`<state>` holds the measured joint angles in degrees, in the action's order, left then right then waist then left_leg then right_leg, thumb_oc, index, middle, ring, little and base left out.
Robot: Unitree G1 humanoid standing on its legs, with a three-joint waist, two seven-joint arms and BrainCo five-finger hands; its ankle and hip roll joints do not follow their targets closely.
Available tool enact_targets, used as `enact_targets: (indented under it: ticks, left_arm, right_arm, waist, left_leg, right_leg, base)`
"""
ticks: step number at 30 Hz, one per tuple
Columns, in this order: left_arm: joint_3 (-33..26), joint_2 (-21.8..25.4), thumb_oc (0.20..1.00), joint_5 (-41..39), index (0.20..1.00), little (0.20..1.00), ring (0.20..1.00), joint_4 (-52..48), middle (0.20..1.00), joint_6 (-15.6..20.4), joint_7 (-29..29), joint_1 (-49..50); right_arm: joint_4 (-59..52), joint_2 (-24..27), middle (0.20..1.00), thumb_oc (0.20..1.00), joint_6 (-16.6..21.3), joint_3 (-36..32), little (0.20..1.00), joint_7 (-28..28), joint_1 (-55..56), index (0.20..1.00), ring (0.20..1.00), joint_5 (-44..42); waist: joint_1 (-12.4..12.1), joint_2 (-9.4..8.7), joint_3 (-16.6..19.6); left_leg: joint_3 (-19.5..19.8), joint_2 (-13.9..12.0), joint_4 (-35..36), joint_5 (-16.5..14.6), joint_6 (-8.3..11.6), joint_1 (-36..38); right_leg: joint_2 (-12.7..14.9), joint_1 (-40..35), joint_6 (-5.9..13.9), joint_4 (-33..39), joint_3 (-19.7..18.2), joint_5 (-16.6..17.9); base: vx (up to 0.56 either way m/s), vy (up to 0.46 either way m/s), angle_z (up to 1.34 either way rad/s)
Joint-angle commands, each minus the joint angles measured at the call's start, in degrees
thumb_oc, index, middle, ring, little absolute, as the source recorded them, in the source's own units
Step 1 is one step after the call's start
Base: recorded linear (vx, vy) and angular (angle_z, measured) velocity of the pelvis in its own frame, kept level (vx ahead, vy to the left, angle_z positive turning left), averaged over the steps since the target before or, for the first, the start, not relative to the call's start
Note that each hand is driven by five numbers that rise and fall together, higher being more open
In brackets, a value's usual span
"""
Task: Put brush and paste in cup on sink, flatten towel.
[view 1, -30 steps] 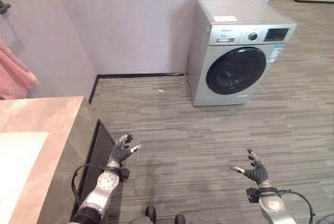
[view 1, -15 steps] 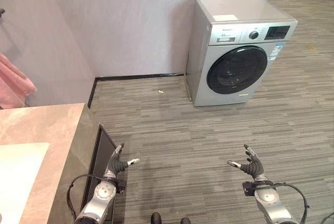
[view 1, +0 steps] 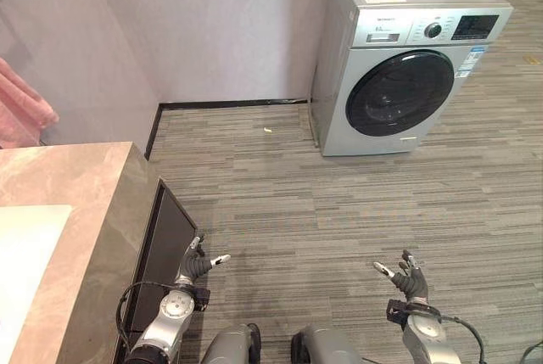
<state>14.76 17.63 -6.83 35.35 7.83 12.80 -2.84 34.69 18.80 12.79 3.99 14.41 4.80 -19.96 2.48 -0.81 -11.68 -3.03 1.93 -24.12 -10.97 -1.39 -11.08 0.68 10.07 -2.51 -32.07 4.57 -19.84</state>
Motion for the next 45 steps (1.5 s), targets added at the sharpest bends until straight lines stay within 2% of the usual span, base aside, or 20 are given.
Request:
enact_targets:
  ticks: [1,3,4,8,13,15,18,19,24,25,26,28,32,35,37,39,41,42,43,45]
  left_arm:
    - [0.06,-0.07,1.0,-1.81,1.0,1.0,1.0,-1.2,1.0,3.48,1.1,-2.01]
    - [-0.75,-0.13,1.0,-5.59,1.0,1.0,1.0,-0.24,1.0,5.37,-0.25,-1.76]
    - [-0.63,0.34,1.0,-4.69,1.0,1.0,1.0,0.72,1.0,5.83,-0.91,-1.5]
    - [-0.45,0.51,1.0,-5.08,1.0,1.0,1.0,0.87,1.0,6.3,-1.08,-1.86]
    - [-0.74,-0.2,1.0,-6.66,1.0,1.0,1.0,2.1,1.0,6.6,-1.9,-1.94]
    - [-1.0,-0.15,1.0,-5.44,1.0,1.0,1.0,2.72,1.0,6.67,-1.42,-1.48]
    - [-0.78,-0.22,1.0,-4.92,1.0,1.0,1.0,3.01,1.0,6.51,-1.28,-1.65]
    - [-0.73,0.08,1.0,-4.51,1.0,1.0,1.0,2.55,1.0,6.62,-1.24,-0.83]
    - [-0.66,1.2,1.0,-2.31,1.0,1.0,1.0,-0.18,1.0,7.69,-0.57,1.09]
    - [-0.21,1.73,1.0,-0.91,1.0,1.0,1.0,-1.25,1.0,7.56,-0.8,2.26]
    - [-0.23,1.71,1.0,-0.91,1.0,1.0,1.0,-1.26,1.0,7.56,-0.81,2.25]
    - [0.25,2.29,1.0,-0.86,1.0,1.0,1.0,-1.78,1.0,7.17,-1.37,2.0]
    - [0.55,3.23,1.0,0.7,1.0,1.0,1.0,-1.36,1.0,6.79,-1.09,0.18]
    - [0.41,2.68,1.0,0.69,1.0,1.0,1.0,0.44,1.0,6.78,-0.6,-1.38]
    - [0.17,1.97,1.0,0.39,1.0,1.0,1.0,1.78,1.0,6.69,-0.02,-2.61]
    - [-0.1,1.97,1.0,1.0,1.0,1.0,1.0,3.36,1.0,7.37,1.77,-3.24]
    - [1.65,1.59,1.0,0.88,1.0,1.0,1.0,3.45,1.0,6.84,0.84,-3.64]
    - [2.02,1.15,1.0,0.4,1.0,1.0,1.0,3.52,1.0,6.84,0.33,-3.37]
    - [2.49,0.33,1.0,-0.64,1.0,1.0,1.0,3.42,1.0,6.72,0.5,-4.53]
    - [2.88,-0.22,1.0,-0.97,1.0,1.0,1.0,4.07,1.0,6.76,0.62,-5.64]
  right_arm:
    - [-1.22,2.12,1.0,1.0,3.73,-0.49,1.0,-1.14,-0.61,1.0,1.0,-0.74]
    - [-2.1,3.84,1.0,1.0,3.14,1.27,1.0,-1.64,-1.01,1.0,1.0,3.26]
    - [-2.9,5.27,1.0,1.0,2.9,1.93,1.0,-2.61,-0.12,1.0,1.0,5.92]
    - [-5.86,5.97,1.0,1.0,3.82,-0.27,1.0,-1.97,1.75,1.0,1.0,5.61]
    - [-4.67,5.58,1.0,1.0,3.65,-1.19,1.0,-1.72,2.27,1.0,1.0,4.2]
    - [-3.9,5.14,1.0,1.0,3.38,-0.49,1.0,-1.47,2.62,1.0,1.0,5.87]
    - [-2.7,4.87,1.0,1.0,3.1,0.2,1.0,-1.18,1.86,1.0,1.0,6.37]
    - [-1.82,3.8,1.0,1.0,2.63,1.15,1.0,-1.62,0.61,1.0,1.0,5.79]
    - [0.53,1.97,1.0,1.0,2.56,2.26,1.0,-3.07,-0.78,1.0,1.0,4.61]
    - [1.33,1.12,1.0,1.0,2.38,3.32,1.0,-3.43,-2.09,1.0,1.0,5.89]
    - [1.34,1.14,1.0,1.0,2.39,3.32,1.0,-3.42,-2.11,1.0,1.0,5.89]
    - [0.47,1.43,1.0,1.0,2.07,4.01,1.0,-3.91,-2.75,1.0,1.0,6.95]
    - [-2.3,2.29,1.0,1.0,1.87,4.14,1.0,-4.48,-1.51,1.0,1.0,8.88]
    - [-1.92,2.69,1.0,1.0,1.94,3.04,1.0,-5.36,0.28,1.0,1.0,7.84]
    - [-1.54,2.86,1.0,1.0,1.78,2.31,1.0,-4.78,0.99,1.0,1.0,6.69]
    - [-2.93,4.34,1.0,1.0,3.17,1.42,1.0,-3.53,1.5,1.0,1.0,7.3]
    - [-1.47,3.68,1.0,1.0,2.12,1.97,1.0,-4.46,2.11,1.0,1.0,5.65]
    - [-2.24,3.81,1.0,1.0,2.3,2.11,1.0,-4.6,2.71,1.0,1.0,4.81]
    - [-2.58,4.46,1.0,1.0,2.82,1.42,1.0,-4.31,2.64,1.0,1.0,3.16]
    - [-2.43,4.84,1.0,1.0,3.1,1.42,1.0,-3.99,2.05,1.0,1.0,2.54]
  waist:
    - [-0.45,-0.79,2.19]
    - [-0.8,-0.95,2.64]
    - [-0.95,-1.47,3.12]
    - [-1.01,-2.26,1.59]
    - [-1.55,-1.69,2.09]
    - [-2.11,-0.59,2.52]
    - [-2.66,-0.38,2.67]
    - [-3.33,-0.85,3.75]
    - [-4.63,-2.16,6.3]
    - [-5.69,-2.74,6.8]
    - [-5.84,-2.55,6.92]
    - [-5.06,-1.09,5.73]
    - [-1.1,-0.39,3.25]
    - [1.5,-0.71,1.97]
    - [3.47,-1.51,2.06]
    - [4.18,-1.98,2.56]
    - [4.23,-2.65,3.84]
    - [4.17,-2.92,4.15]
    - [3.3,-3.71,3.18]
    - [2.83,-4.1,2.16]
  left_leg:
    - [0.0,0.09,0.46,1.96,0.32,1.2]
    - [-0.02,0.01,4.9,4.86,1.08,2.23]
    - [0.22,-0.56,5.23,8.7,2.5,2.06]
    - [1.91,-0.76,-4.24,16.87,5.23,-3.65]
    - [-4.86,-1.73,2.93,13.26,4.0,-9.29]
    - [-9.21,-4.1,14.37,17.2,4.23,-9.68]
    - [-9.11,-4.74,16.66,18.58,4.3,-8.95]
    - [-6.45,-3.25,13.67,17.19,3.18,-7.92]
    - [-6.78,-0.84,12.03,13.77,0.37,-6.5]
    - [-7.73,2.09,12.79,10.69,-2.48,-1.76]
    - [-7.8,1.84,12.93,10.86,-2.44,-1.87]
    - [-6.62,1.8,15.28,9.86,-3.8,2.62]
    - [-3.41,2.27,17.92,6.83,-4.94,10.47]
    - [-1.68,2.73,18.83,4.31,-3.74,14.81]
    - [0.93,2.43,19.55,2.19,-1.91,18.34]
    - [2.52,1.86,19.45,2.22,-0.7,19.51]
    - [4.12,1.24,12.09,4.5,0.99,16.53]
    - [3.78,0.83,4.27,6.64,2.25,14.67]
    - [2.29,-0.41,-9.27,13.22,4.48,6.43]
    - [1.02,-0.81,-15.56,12.92,4.45,2.3]
  right_leg:
    - [0.33,-5.08,4.69,8.48,-0.04,6.31]
    - [-0.07,-5.88,4.89,12.68,-0.58,8.33]
    - [-0.93,-7.7,4.51,16.91,-0.55,9.39]
    - [-1.33,-10.18,3.18,20.76,-0.38,11.43]
    - [-1.32,-15.42,3.6,25.17,-0.13,10.11]
    - [-2.91,-17.69,4.14,25.0,-1.07,8.42]
    - [-2.73,-19.02,4.36,24.44,-1.73,7.46]
    - [-1.45,-20.36,5.39,23.35,-2.91,6.78]
    - [1.77,-20.43,7.99,18.67,-4.46,9.61]
    - [4.45,-15.87,13.08,3.63,-4.87,24.21]
    - [4.22,-15.68,13.03,3.78,-5.01,24.49]
    - [4.16,-10.52,12.71,-6.8,-2.58,30.19]
    - [1.46,1.93,11.43,-12.16,-0.93,23.48]
    - [3.6,6.47,9.88,-0.88,2.62,20.24]
    - [1.84,9.6,10.66,12.99,-0.8,21.27]
    - [0.7,7.77,10.46,15.85,-2.39,20.74]
    - [-2.73,4.36,9.33,15.93,-7.96,20.16]
    - [-3.34,1.22,7.77,18.29,-7.5,19.05]
    - [-2.37,-2.33,5.85,20.25,-5.77,18.38]
    - [-1.94,-3.94,4.85,20.85,-4.53,17.77]
  base:
    - [0.05,-0.071,-0.09]
    - [0.08,-0.113,-0.14]
    - [0.09,-0.162,-0.1]
    - [0.04,-0.151,0.2]
    - [0.21,-0.057,0.24]
    - [0.44,0.034,0.02]
    - [0.31,0.075,-0.25]
    - [0.25,0.094,-0.4]
    - [0.39,0.176,-0.46]
    - [0.32,0.191,-0.35]
    - [0.44,0.293,-0.43]
    - [0.28,0.22,-0.03]
    - [0.4,0.124,0.46]
    - [0.36,-0.037,0.71]
    - [0.5,-0.189,0.44]
    - [0.36,-0.199,0.43]
    - [0.43,-0.273,0.84]
    - [0.47,-0.371,0.91]
    - [0.29,-0.271,0.67]
    - [0.11,-0.17,0.81]
